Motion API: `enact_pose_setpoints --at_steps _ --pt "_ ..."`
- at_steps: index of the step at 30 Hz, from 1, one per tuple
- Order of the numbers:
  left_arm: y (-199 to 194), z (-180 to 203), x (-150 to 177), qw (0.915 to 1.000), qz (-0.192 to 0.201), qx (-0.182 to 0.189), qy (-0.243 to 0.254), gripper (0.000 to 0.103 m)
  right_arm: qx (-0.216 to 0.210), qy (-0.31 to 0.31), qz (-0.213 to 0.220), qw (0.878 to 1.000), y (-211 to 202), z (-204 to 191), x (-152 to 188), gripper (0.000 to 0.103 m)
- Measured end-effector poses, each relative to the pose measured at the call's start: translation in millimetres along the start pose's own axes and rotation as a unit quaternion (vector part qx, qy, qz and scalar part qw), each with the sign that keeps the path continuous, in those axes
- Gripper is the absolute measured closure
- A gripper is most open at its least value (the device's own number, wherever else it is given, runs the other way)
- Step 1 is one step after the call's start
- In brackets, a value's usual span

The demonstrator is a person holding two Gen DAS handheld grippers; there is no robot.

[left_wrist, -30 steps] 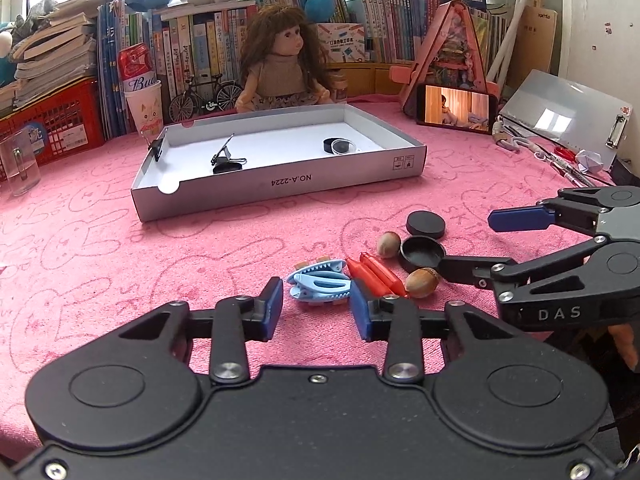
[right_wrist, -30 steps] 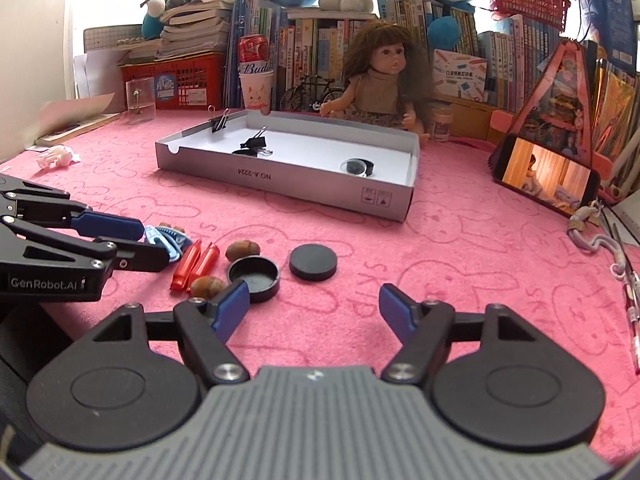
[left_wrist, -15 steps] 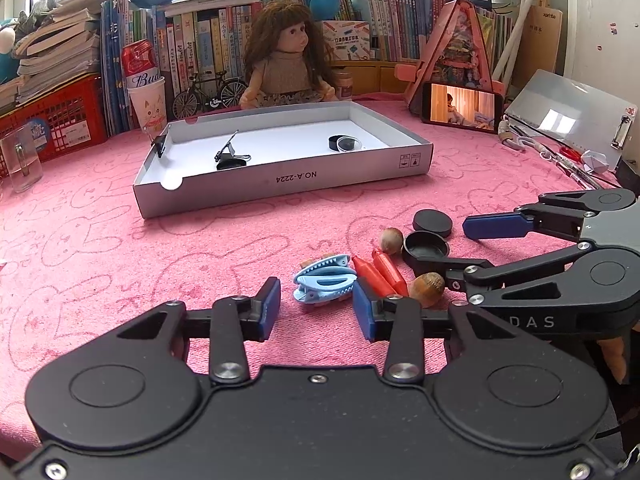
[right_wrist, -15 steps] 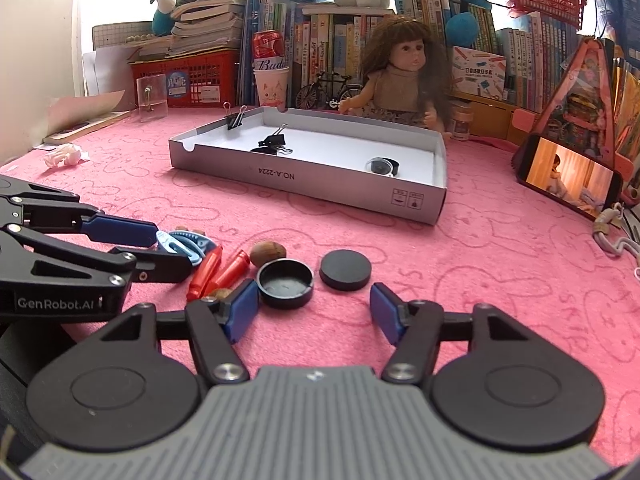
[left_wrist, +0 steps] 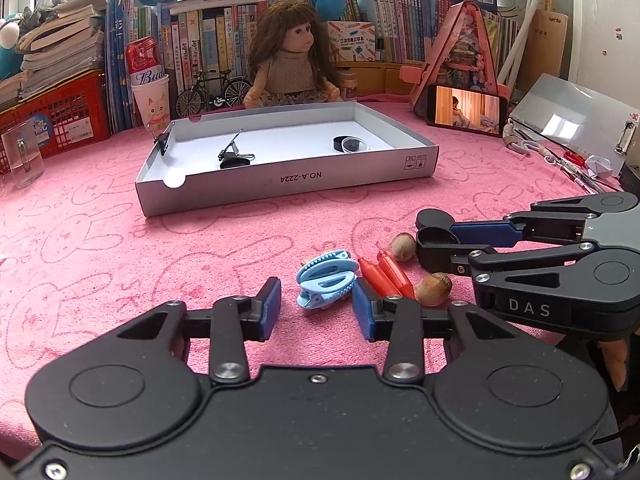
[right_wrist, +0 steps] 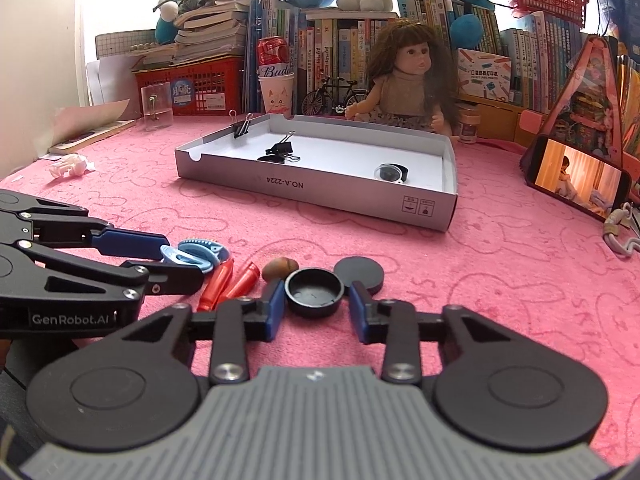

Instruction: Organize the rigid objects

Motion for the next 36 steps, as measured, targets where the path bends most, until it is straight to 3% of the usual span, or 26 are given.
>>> enact_pose_setpoints --at_steps 6,12,14,19,22,26,36 --pt "0.2 -2.4 -0.4 1.0000 0.001 -0.004 -0.005 0.074 0.002 0.005 0.002 1.000 -0.7 0.9 -0.2 0.066" --pt "1.3 -6.9 -0.6 0.9998 0.001 -0.014 -0.011 0.074 0.007 0.012 0.002 1.000 -0.7 4.4 0.1 0.066" --pt "1.3 -7.4 -0.9 0.9999 0.000 -0.011 -0.013 0.074 0.006 0.012 0.003 1.000 -0.8 4.2 0.2 0.061" --pt "1.1 -1.9 0.1 1.0000 0.000 0.001 -0.006 0.075 0.006 0.015 0.008 1.000 0.1 3.9 -1.2 0.060" --pt "2.2 -1.5 -0.1 1.0000 0.000 0.001 -0.008 0.081 0.008 0.016 0.009 1.000 1.1 4.1 -2.0 0.059" --pt "2.6 -3.4 -0.7 0.9999 0.001 -0.002 -0.015 0.087 0.009 0.013 0.008 1.000 2.0 3.0 -2.3 0.061" --pt "-2.6 -8.4 -7.8 0.9995 0.014 -0.007 -0.028 0.087 0.010 0.012 0.017 1.000 -0.9 2.0 -7.9 0.065"
Point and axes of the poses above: each gripper's, at about its wrist camera, not at the fingertips, and y roughly the way its jaws point, z to its right, x to its underside, the point moved 9 cm from there along y, roughly the way its jaws point, and after that the axes turned 1 degree about z, right-handed, at the moved point
